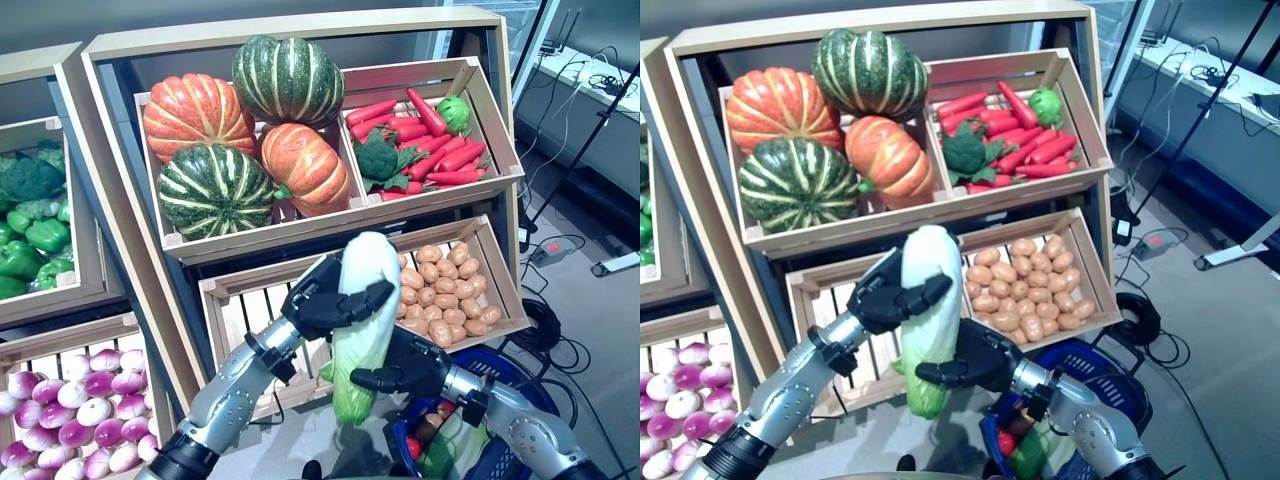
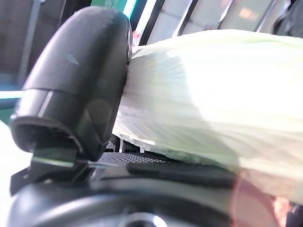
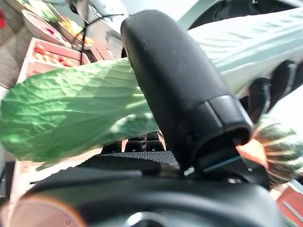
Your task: Put vegetables into the basket
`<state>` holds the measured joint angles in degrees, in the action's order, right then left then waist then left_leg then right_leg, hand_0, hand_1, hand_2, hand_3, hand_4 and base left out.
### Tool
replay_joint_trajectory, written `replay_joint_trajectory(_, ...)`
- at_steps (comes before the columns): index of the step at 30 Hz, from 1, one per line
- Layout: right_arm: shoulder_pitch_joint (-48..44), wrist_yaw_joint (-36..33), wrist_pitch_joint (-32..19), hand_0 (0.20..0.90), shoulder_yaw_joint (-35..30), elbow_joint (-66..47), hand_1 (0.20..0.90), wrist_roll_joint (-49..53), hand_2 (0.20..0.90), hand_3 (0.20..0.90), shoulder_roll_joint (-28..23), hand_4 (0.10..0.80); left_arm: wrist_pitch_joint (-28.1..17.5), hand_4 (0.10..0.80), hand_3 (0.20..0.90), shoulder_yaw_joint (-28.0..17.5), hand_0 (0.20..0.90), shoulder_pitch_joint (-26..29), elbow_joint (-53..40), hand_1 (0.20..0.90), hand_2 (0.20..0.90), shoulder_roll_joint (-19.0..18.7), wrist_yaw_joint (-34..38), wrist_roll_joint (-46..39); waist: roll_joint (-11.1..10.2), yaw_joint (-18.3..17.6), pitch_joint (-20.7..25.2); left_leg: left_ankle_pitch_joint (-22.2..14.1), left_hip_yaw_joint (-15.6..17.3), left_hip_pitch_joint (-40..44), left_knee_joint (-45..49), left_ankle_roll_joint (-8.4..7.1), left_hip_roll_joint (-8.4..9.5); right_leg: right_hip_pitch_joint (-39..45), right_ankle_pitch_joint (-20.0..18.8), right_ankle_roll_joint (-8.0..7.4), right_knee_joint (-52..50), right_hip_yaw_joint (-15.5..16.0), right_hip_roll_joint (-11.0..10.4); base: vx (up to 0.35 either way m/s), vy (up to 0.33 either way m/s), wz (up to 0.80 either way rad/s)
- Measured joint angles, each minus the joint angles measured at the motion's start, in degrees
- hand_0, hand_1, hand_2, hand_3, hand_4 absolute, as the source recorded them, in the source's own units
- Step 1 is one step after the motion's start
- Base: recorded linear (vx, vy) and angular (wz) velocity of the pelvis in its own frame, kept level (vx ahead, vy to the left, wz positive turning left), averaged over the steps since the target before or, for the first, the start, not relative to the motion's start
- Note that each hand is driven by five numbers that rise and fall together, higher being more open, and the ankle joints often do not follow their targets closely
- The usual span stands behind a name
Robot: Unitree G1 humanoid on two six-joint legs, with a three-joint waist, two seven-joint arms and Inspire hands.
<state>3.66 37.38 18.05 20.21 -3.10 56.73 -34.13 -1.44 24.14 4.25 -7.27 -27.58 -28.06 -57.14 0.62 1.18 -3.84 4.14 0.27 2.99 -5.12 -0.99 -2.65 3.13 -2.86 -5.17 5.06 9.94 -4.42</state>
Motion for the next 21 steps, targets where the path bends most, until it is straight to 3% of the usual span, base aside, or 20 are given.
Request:
replay_joint_trajectory(6, -1.3, 1.0, 3.0, 0.900, 2.5, -0.5, 0.900, 0.0, 0.900, 0.900, -1.6, 0.800, 1.0, 0.400, 0.300, 1.3, 0.300, 0.0, 0.0, 0.300, 0.300, -1.9, -4.0, -0.7, 0.1, 0.1, 0.8, 0.0, 0.0, 0.0, -0.3, 0.01, 0.01, 0.0, 0.0, 0.00, 0.0, 0.0, 0.0, 0.000, 0.000, 0.00)
replay_joint_trajectory(7, -1.3, 1.3, 3.4, 0.822, 2.9, -0.5, 0.822, 0.0, 0.822, 0.822, -1.7, 0.748, 1.1, 0.400, 0.300, 1.7, 0.300, 0.0, 0.0, 0.300, 0.300, -2.5, -4.5, -1.2, 0.1, 0.1, 1.1, 0.0, 0.0, 0.0, -0.3, 0.02, 0.00, 0.0, 0.0, 0.00, 0.0, 0.0, 0.0, 0.000, 0.000, 0.00)
replay_joint_trajectory(8, -1.3, 1.6, 4.1, 0.465, 3.3, -0.6, 0.465, -0.1, 0.465, 0.465, -1.8, 0.510, 1.1, 0.400, 0.300, 2.3, 0.300, 0.0, 0.0, 0.300, 0.300, -3.1, -4.9, -1.6, 0.0, 0.1, 1.3, 0.0, -0.1, 0.0, -0.3, 0.03, 0.02, 0.0, 0.0, -0.01, 0.0, 0.0, 0.0, 0.000, 0.000, 0.00)
replay_joint_trajectory(9, -1.3, 1.9, 4.4, 0.300, 3.5, -0.6, 0.300, -0.2, 0.300, 0.300, -2.0, 0.400, 1.1, 0.400, 0.300, 2.7, 0.300, 0.0, 0.0, 0.300, 0.300, -3.4, -5.1, -1.7, 0.0, 0.1, 1.4, 0.0, -0.1, 0.0, -0.3, 0.03, 0.03, 0.0, 0.0, -0.01, 0.0, 0.0, 0.0, 0.000, 0.000, 0.00)
replay_joint_trajectory(21, -2.4, 2.8, 4.8, 0.300, 5.4, -2.0, 0.300, -1.8, 0.300, 0.300, -2.4, 0.400, -0.5, 0.400, 0.300, 2.9, 0.300, 0.0, 0.0, 0.300, 0.300, -4.7, -4.6, -3.9, -0.2, 0.0, 1.6, -0.1, -0.1, 0.0, -0.3, 0.09, 0.02, 0.0, 0.0, 0.02, 0.0, 0.0, 0.0, 0.000, 0.000, 0.00)
